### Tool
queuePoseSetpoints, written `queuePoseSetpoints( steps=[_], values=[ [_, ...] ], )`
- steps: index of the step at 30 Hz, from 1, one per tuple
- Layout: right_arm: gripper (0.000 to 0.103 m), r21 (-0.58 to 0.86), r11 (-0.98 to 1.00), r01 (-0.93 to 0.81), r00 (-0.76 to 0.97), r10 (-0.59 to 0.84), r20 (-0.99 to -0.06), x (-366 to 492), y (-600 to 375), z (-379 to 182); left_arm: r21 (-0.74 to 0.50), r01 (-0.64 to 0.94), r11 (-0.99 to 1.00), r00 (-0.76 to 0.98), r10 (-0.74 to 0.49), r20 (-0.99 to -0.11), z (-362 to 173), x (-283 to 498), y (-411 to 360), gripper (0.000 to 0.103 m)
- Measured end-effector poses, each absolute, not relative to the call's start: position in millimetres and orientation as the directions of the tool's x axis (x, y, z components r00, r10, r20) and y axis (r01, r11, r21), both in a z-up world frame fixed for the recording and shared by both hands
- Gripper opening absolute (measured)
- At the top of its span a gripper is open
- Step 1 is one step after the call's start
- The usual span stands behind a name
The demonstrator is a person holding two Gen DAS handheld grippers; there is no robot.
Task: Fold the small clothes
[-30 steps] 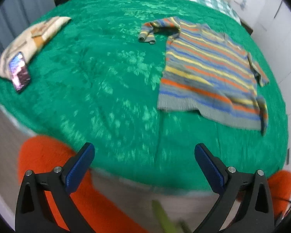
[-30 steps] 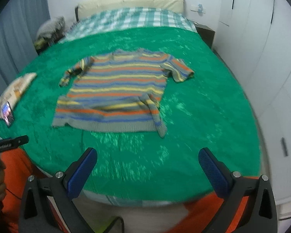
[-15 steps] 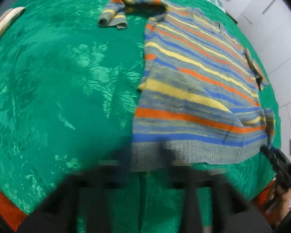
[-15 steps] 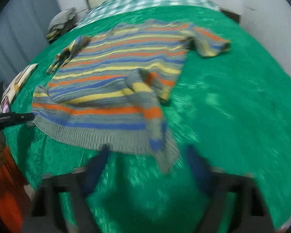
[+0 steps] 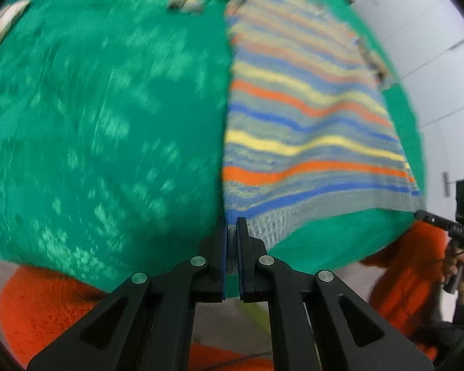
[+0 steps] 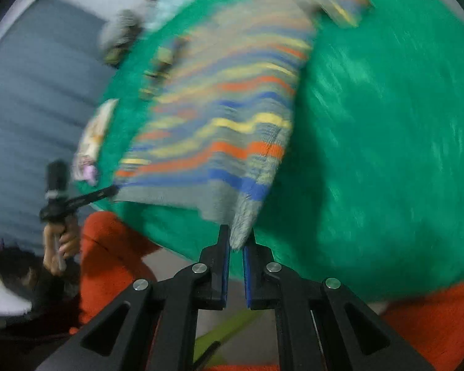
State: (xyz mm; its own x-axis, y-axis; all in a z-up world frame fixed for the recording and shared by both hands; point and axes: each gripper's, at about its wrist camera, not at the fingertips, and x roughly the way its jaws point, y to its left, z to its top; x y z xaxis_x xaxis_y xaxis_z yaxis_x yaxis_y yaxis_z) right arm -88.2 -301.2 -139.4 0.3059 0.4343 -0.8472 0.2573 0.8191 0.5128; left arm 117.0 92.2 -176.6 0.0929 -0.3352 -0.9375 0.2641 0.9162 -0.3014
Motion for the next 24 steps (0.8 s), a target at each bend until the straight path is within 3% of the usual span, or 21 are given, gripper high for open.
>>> queuePoseSetpoints(
  steps=[4,7,11,12,13,14,15,16,18,20,21,22,24],
  values=[
    [0.001,0.471,0.788,0.396,0.254,0.399,-0.881,-99,-312,-188,-0.331,0.244,0.912,0.092,-0.361,-0.928,-181,107,89,0.003],
    [0.0,0.492,0.761,0.423,0.295,0.398,-0.869,-108,-318,-181,-0.321,0.289,0.902,0.15,-0.373,-0.916,-162,94,82,0.004],
    [0.003,0.472,0.807,0.356,0.332,0.363,-0.871,-107,-312,-156,-0.31,0.269,0.912,0.151,-0.358,-0.921,-177,101,77,0.007],
    [0.009,0.489,0.798,0.353,0.35,0.372,-0.86,-104,-312,-155,-0.31,0.262,0.914,0.145,-0.355,-0.924,-182,104,75,0.008],
    [0.032,0.503,0.786,0.358,0.368,0.377,-0.85,-102,-312,-155,-0.312,0.259,0.914,0.139,-0.355,-0.924,-186,103,73,0.012],
    [0.047,0.508,0.78,0.365,0.378,0.374,-0.847,-100,-312,-156,-0.316,0.261,0.912,0.137,-0.359,-0.923,-188,103,72,0.017],
    [0.059,0.519,0.771,0.369,0.401,0.372,-0.837,-100,-313,-155,-0.321,0.265,0.909,0.138,-0.366,-0.921,-189,101,71,0.031],
    [0.059,0.534,0.762,0.367,0.42,0.377,-0.826,-95,-313,-158,-0.327,0.267,0.906,0.143,-0.373,-0.917,-189,99,71,0.037],
    [0.059,0.558,0.747,0.36,0.435,0.395,-0.809,-87,-315,-166,-0.336,0.265,0.904,0.151,-0.383,-0.911,-193,98,67,0.037],
    [0.048,0.564,0.743,0.361,0.42,0.411,-0.809,-80,-316,-185,-0.338,0.245,0.909,0.136,-0.377,-0.916,-202,101,64,0.005],
    [0.014,0.561,0.742,0.366,0.404,0.416,-0.814,-75,-314,-193,-0.335,0.238,0.912,0.124,-0.371,-0.92,-205,103,64,0.003],
    [0.005,0.559,0.74,0.373,0.392,0.42,-0.818,-72,-315,-199,-0.336,0.229,0.913,0.128,-0.371,-0.92,-203,103,66,0.003],
    [0.005,0.56,0.733,0.386,0.387,0.422,-0.82,-76,-319,-193,-0.332,0.219,0.918,0.145,-0.367,-0.919,-191,103,76,0.002]
  ],
)
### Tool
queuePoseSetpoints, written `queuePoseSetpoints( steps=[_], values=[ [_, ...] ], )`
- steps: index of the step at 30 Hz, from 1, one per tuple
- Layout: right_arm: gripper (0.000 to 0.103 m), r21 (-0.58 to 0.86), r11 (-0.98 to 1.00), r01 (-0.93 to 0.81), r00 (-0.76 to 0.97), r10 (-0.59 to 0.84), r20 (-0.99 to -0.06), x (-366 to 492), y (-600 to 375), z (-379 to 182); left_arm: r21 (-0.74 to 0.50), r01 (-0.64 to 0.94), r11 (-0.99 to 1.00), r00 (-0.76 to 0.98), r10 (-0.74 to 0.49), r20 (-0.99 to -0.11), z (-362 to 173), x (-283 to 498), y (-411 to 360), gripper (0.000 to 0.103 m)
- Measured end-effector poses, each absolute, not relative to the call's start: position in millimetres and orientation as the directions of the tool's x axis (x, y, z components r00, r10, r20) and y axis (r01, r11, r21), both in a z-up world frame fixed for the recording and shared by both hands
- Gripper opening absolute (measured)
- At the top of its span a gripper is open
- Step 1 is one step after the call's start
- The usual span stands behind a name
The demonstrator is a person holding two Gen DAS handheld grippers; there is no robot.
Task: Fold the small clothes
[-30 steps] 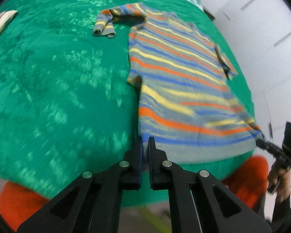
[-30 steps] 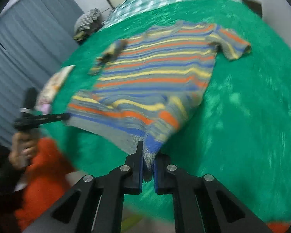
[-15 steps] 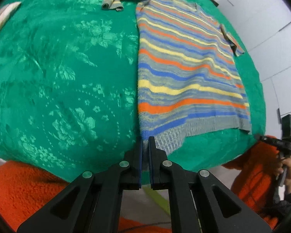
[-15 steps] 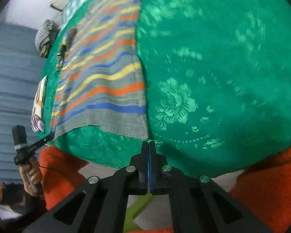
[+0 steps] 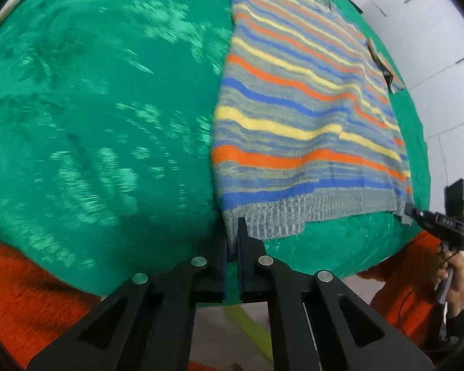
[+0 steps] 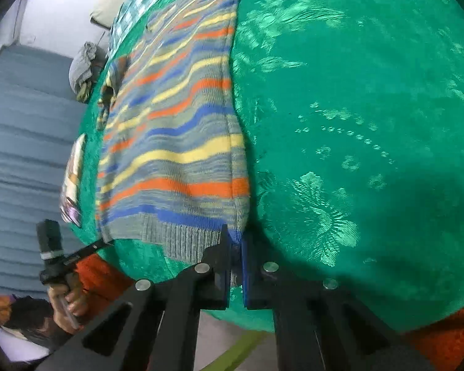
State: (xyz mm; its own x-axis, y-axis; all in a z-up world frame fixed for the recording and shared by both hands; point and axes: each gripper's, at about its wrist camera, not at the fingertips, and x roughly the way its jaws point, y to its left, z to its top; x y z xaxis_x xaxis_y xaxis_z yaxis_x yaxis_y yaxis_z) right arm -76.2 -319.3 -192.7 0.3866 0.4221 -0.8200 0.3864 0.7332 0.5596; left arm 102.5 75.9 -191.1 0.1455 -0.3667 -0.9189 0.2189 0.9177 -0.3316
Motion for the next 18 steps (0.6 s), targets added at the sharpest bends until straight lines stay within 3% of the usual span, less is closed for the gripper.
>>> queuePoseSetpoints(
  steps=[4,9,18],
  values=[
    [0.004,0.429,0.833,0.35,0.322,0.323,-0.89,-91,-319,-155,-0.325,0.257,0.91,0.145,-0.369,-0.918,-171,96,82,0.002],
    [0.004,0.288,0.909,0.302,0.218,0.228,-0.949,-93,-311,-156,-0.165,0.342,0.925,0.139,-0.223,-0.965,-184,90,56,0.002],
    [0.004,0.245,0.902,0.354,0.193,0.186,-0.963,-87,-319,-188,-0.154,0.264,0.952,0.124,-0.192,-0.974,-214,97,49,0.002]
  ],
)
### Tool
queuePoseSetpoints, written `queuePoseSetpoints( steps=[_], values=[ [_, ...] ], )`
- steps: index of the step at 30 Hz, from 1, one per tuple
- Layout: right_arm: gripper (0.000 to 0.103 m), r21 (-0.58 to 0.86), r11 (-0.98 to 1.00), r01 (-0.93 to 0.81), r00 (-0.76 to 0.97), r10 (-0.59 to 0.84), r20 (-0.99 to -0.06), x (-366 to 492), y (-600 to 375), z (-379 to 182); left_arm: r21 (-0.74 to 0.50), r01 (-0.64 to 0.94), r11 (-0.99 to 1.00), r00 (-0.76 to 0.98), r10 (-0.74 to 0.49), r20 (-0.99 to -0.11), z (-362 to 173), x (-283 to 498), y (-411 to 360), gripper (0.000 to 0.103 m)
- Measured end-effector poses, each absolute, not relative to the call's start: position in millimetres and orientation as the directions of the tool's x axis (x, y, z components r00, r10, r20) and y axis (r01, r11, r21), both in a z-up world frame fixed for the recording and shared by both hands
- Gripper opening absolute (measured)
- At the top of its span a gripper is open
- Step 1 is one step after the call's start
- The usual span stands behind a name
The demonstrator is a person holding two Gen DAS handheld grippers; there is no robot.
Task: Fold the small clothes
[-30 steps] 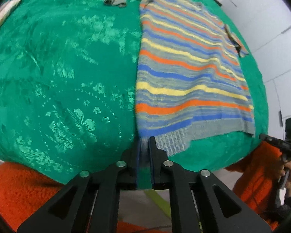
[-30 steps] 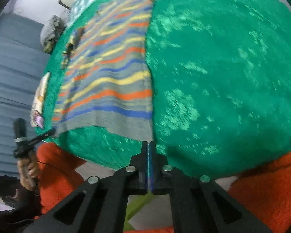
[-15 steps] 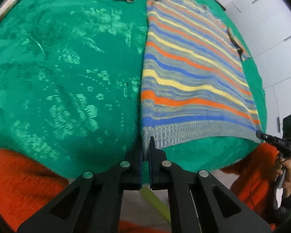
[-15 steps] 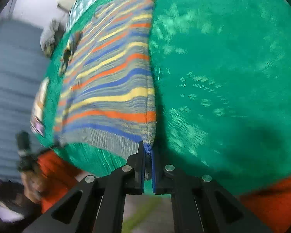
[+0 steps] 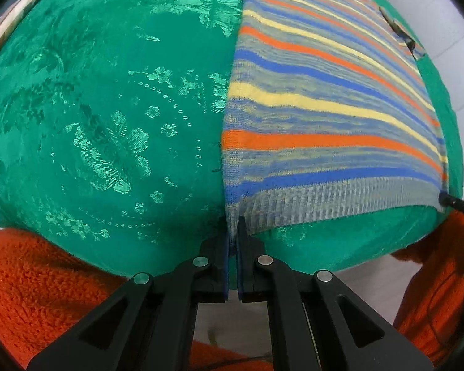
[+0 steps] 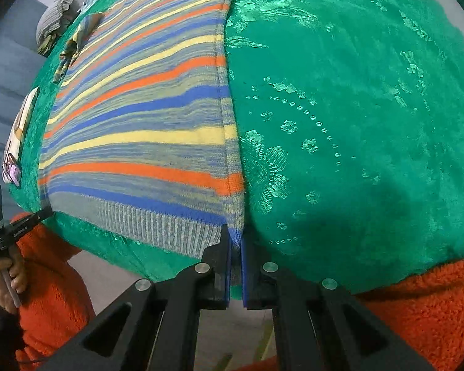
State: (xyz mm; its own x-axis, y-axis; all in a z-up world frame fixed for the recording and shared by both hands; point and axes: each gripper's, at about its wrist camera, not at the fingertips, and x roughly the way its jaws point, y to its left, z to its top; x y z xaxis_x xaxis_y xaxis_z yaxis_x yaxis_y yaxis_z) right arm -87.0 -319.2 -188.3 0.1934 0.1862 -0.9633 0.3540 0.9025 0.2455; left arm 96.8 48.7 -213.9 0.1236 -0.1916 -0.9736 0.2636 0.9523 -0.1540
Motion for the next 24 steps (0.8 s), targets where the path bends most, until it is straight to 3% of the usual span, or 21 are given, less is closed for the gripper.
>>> queuePoseSetpoints(
  steps=[14,20,21,22,23,24],
  values=[
    [0.004,0.241,0.893,0.38,0.235,0.158,-0.959,-89,-316,-194,-0.108,0.275,0.955,0.167,-0.158,-0.973,-229,86,28,0.002],
    [0.004,0.234,0.89,0.391,0.245,0.144,-0.959,-93,-316,-192,-0.067,0.282,0.957,0.183,-0.122,-0.976,-226,80,24,0.01],
    [0.005,0.231,0.891,0.39,0.246,0.141,-0.959,-95,-316,-190,-0.05,0.288,0.956,0.185,-0.107,-0.977,-224,78,23,0.018],
    [0.012,0.233,0.889,0.395,0.244,0.143,-0.959,-95,-316,-188,-0.01,0.292,0.956,0.194,-0.069,-0.979,-220,75,22,0.035],
    [0.017,0.227,0.887,0.402,0.235,0.14,-0.962,-96,-315,-186,0.032,0.288,0.957,0.204,-0.028,-0.979,-218,72,21,0.045],
    [0.028,0.212,0.887,0.411,0.219,0.129,-0.967,-98,-314,-183,0.064,0.282,0.957,0.214,0.002,-0.977,-215,69,21,0.058]
  ],
)
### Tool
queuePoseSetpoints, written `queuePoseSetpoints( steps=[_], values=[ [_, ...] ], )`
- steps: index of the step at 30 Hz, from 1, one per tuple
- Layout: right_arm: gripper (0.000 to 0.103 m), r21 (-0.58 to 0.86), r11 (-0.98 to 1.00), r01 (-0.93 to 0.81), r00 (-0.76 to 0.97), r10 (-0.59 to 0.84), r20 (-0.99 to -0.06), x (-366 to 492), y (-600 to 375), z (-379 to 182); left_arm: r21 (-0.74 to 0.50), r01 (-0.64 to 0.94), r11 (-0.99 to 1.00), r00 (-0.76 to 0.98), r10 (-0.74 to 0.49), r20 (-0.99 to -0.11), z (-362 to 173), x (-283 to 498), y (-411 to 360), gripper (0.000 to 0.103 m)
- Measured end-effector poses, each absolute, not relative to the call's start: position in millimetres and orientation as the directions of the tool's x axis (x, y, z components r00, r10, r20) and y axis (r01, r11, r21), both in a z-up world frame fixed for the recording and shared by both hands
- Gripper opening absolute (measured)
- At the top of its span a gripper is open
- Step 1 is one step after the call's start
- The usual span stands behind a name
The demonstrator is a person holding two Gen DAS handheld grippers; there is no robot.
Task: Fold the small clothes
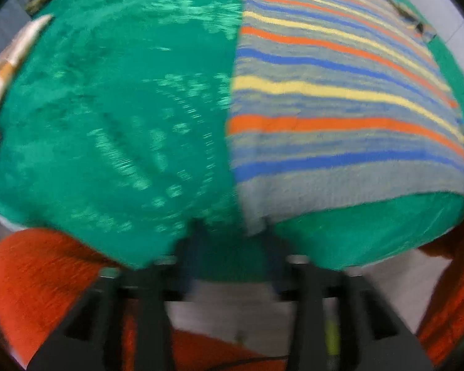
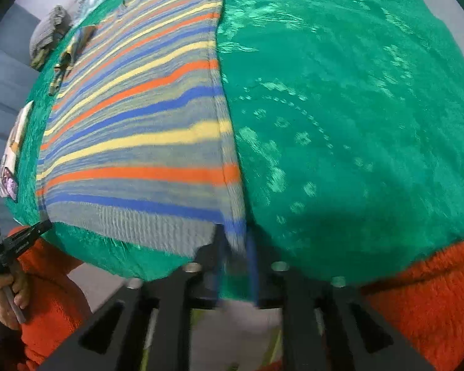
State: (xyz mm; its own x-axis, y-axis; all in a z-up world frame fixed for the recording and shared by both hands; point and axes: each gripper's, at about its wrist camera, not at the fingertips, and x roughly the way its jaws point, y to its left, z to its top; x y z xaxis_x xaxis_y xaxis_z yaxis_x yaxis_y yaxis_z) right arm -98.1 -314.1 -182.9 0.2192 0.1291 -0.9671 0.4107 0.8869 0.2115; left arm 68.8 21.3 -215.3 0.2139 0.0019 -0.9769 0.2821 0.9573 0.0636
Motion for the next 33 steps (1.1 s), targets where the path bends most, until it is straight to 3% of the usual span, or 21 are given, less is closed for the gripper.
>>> queuePoseSetpoints(
  steps=[1,3,5,10,16,20,22,27,29,30,31,33],
  values=[
    [0.044,0.195,0.888,0.416,0.208,0.116,-0.971,-101,-314,-180,0.087,0.277,0.957,0.226,0.023,-0.974,-212,66,22,0.058],
    [0.052,0.141,0.894,0.426,0.2,0.059,-0.978,-108,-315,-169,0.095,0.264,0.96,0.246,0.028,-0.969,-199,59,27,0.058],
    [0.052,0.08,0.899,0.432,0.214,-0.016,-0.977,-115,-319,-152,0.097,0.238,0.966,0.29,0.024,-0.957,-179,56,33,0.059],
    [0.053,0.019,0.916,0.401,0.366,-0.141,-0.92,-115,-311,-99,0.061,0.196,0.979,0.427,-0.03,-0.904,-119,78,41,0.071],
    [0.06,0.164,0.951,0.263,0.507,0.008,-0.862,-71,-278,-110,0.026,0.217,0.976,0.545,-0.099,-0.833,-86,152,37,0.091],
    [0.06,0.198,0.958,0.206,0.45,0.086,-0.889,-48,-250,-156,-0.088,0.132,0.987,0.461,-0.139,-0.876,-126,248,55,0.091],
    [0.06,0.177,0.969,0.173,0.409,0.093,-0.908,-50,-241,-171,-0.078,0.107,0.991,0.405,-0.115,-0.907,-156,285,54,0.079],
    [0.06,0.114,0.986,0.125,0.409,0.054,-0.911,-53,-232,-179,0.013,0.116,0.993,0.408,-0.036,-0.912,-197,344,26,0.077],
    [0.061,0.119,0.983,0.137,0.408,0.054,-0.911,-53,-231,-183,0.037,0.115,0.993,0.436,-0.017,-0.9,-205,358,13,0.071],
    [0.061,0.112,0.985,0.134,0.406,0.048,-0.912,-51,-230,-184,0.031,0.122,0.992,0.447,-0.027,-0.894,-205,362,9,0.048],
    [0.062,0.106,0.986,0.13,0.406,0.045,-0.913,-51,-230,-184,0.023,0.132,0.991,0.456,-0.04,-0.889,-205,366,6,0.006],
    [0.064,0.093,0.988,0.12,0.405,0.037,-0.914,-51,-228,-185,0.087,0.144,0.986,0.478,0.008,-0.878,-197,373,-1,0.005]
  ],
)
